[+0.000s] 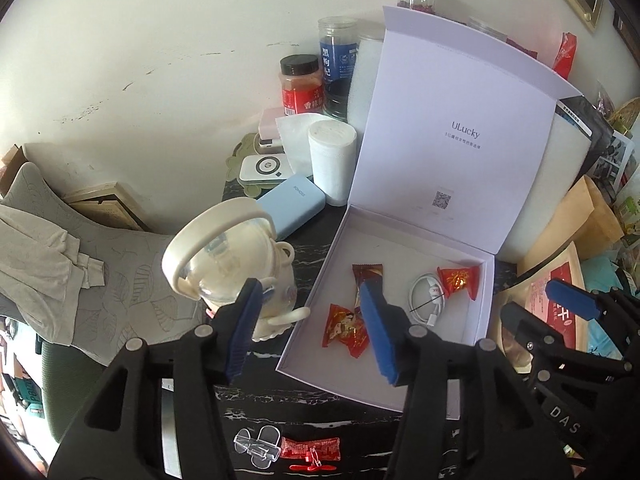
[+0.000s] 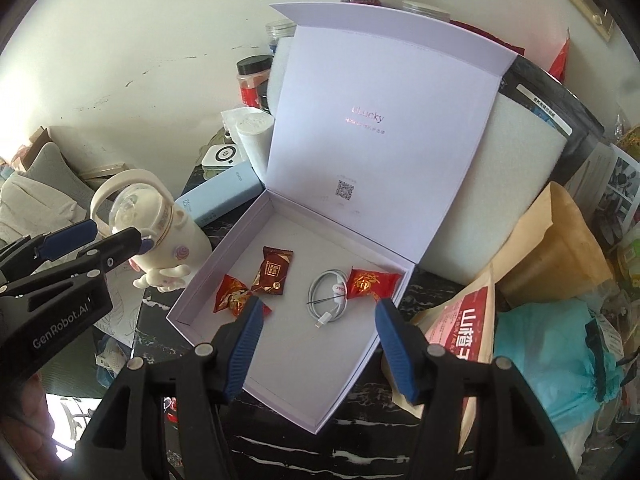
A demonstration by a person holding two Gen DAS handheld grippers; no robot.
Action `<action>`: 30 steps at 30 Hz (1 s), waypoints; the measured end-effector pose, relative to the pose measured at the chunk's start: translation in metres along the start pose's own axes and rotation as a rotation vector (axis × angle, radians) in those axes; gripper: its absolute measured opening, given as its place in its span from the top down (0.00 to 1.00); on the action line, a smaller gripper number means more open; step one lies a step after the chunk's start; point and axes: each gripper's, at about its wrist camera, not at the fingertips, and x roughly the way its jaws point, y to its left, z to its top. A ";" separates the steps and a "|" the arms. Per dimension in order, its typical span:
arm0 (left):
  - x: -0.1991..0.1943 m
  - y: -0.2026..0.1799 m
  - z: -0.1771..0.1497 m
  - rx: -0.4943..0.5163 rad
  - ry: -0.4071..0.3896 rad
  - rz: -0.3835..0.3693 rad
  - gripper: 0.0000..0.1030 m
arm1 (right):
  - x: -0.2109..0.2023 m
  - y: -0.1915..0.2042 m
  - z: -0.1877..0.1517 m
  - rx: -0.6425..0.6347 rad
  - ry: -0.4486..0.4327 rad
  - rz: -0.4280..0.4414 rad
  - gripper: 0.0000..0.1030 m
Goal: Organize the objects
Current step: 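Move both grippers back toward the clear fan toy and red candies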
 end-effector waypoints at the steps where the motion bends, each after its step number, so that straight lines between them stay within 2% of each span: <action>1: -0.003 0.002 -0.002 -0.002 -0.004 0.004 0.50 | -0.002 0.003 -0.002 -0.004 -0.002 0.002 0.43; 16: -0.053 0.036 -0.048 -0.073 -0.037 0.064 0.44 | -0.033 0.034 -0.039 -0.078 -0.018 0.039 0.43; 30: -0.072 0.055 -0.109 -0.141 0.001 0.099 0.42 | -0.030 0.063 -0.088 -0.158 0.025 0.093 0.43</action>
